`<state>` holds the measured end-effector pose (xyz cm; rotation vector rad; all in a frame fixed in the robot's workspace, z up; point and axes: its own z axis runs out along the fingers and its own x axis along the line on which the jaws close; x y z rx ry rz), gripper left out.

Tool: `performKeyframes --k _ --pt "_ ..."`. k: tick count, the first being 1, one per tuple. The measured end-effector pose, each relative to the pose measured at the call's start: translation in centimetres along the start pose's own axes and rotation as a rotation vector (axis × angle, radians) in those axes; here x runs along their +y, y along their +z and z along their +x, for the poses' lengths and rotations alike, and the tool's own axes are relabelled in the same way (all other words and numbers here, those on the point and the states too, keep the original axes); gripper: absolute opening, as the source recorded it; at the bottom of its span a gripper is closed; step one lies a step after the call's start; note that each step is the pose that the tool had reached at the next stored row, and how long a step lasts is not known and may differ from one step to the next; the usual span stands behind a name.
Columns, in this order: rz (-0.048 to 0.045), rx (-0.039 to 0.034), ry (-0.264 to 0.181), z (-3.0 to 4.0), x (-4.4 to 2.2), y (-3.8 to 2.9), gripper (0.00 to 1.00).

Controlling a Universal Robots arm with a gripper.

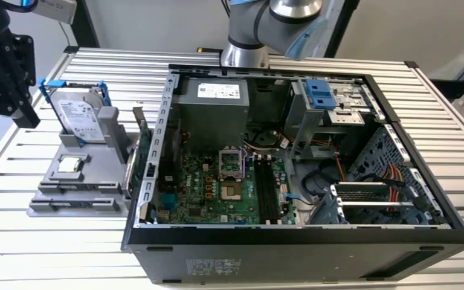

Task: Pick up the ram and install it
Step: 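Pick up the ram and move it above insertion slot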

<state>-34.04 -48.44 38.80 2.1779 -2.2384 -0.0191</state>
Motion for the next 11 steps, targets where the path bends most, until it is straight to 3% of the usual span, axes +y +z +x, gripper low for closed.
performKeyframes --k 11 --pt "0.0002 0.0005 -0.025 0.0 0.0 0.0 0.0"
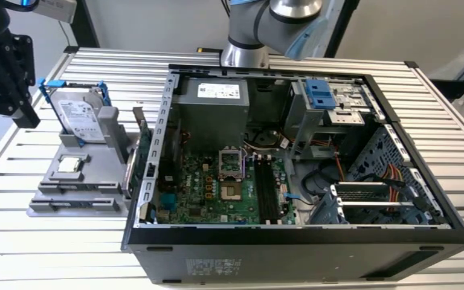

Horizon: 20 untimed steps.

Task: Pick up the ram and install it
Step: 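Pick up the ram and move it above insertion slot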

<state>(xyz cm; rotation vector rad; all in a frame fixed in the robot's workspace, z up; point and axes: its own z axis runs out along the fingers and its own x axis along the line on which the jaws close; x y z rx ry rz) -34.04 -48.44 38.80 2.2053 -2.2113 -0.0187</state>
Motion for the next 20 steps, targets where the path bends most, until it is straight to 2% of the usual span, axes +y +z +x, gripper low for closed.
performKeyframes --k 7,8,20 --pt "0.0 0.0004 -0.016 0.0 0.0 0.0 0.0" --pt "0.0 0.0004 -0.018 0.0 0.0 0.0 1.0" --pt "0.0002 0.001 -0.045 0.0 0.0 0.0 1.0"
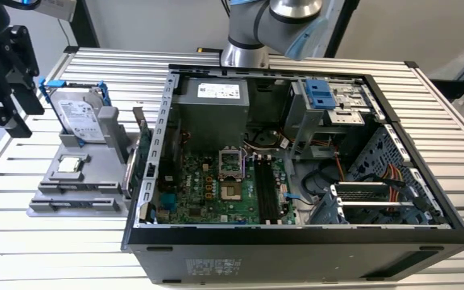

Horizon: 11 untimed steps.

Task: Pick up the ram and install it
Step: 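Pick up the ram and move it above insertion slot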

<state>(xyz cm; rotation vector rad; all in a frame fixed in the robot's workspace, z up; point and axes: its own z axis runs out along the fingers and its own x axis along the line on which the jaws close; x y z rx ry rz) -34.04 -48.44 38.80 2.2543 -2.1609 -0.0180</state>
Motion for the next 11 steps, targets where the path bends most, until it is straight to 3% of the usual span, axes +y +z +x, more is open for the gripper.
performKeyframes --k 11 --pt "-0.0001 0.0005 -0.016 0.0 -0.01 0.05 1.0"
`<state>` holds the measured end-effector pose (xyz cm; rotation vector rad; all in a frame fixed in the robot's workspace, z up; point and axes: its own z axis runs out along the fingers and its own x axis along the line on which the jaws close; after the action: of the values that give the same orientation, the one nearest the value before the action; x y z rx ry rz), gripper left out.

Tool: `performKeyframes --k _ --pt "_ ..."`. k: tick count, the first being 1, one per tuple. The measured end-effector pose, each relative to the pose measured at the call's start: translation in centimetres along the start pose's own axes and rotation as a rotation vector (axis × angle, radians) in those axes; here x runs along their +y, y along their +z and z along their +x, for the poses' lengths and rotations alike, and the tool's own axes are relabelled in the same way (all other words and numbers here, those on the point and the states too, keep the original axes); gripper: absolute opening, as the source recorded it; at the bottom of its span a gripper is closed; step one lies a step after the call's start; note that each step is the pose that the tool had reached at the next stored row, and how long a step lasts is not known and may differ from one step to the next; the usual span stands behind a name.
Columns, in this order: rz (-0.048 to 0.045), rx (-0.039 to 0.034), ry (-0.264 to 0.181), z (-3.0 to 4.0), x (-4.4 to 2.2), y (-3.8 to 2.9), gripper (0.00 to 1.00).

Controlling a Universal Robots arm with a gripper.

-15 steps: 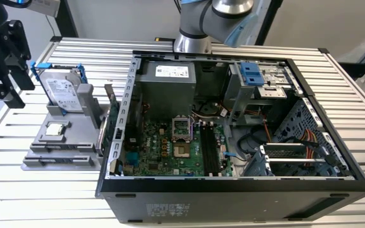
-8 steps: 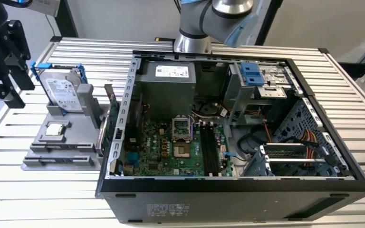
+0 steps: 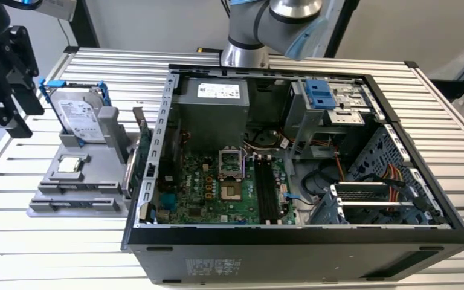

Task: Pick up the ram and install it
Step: 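Pick up the ram and move it above insertion slot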

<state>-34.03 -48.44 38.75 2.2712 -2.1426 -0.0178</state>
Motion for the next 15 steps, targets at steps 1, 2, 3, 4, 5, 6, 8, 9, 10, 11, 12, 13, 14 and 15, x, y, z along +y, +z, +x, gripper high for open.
performKeyframes --k 1,2,3,4,5,6,8,9,10,11,12,13,14,15 --pt "0.0001 0.0 0.0 0.0 0.0 0.02 1.0" --pt "0.0002 -0.0001 0.0 0.0 0.01 0.04 1.0" --pt "0.0002 -0.0001 0.0 0.0 0.0 0.04 1.0" --pt "0.0001 -0.0001 0.0 0.0 0.0 0.05 1.0" --pt "0.0003 -0.0003 0.0 0.0 0.0 0.09 1.0" --pt "0.0004 -0.0003 0.0 0.0 0.0 0.14 1.0" --pt "0.0001 -0.0001 0.0 0.0 0.0 0.23 1.0" --pt "0.0002 -0.0002 0.0 0.0 0.0 0.3 1.0" --pt "0.0002 -0.0002 0.0 0.0 0.0 0.35 1.0" --pt "0.0002 -0.0002 0.0 0.0 0.0 0.41 1.0" --pt "0.0002 -0.0002 0.0 0.0 -0.01 0.48 1.0" --pt "0.0003 -0.0002 0.0 0.0 -0.01 0.55 1.0" --pt "0.0002 -0.0002 0.0 0.0 -0.01 0.61 1.0" --pt "0.0002 -0.0002 0.0 0.0 -0.01 0.67 1.0"
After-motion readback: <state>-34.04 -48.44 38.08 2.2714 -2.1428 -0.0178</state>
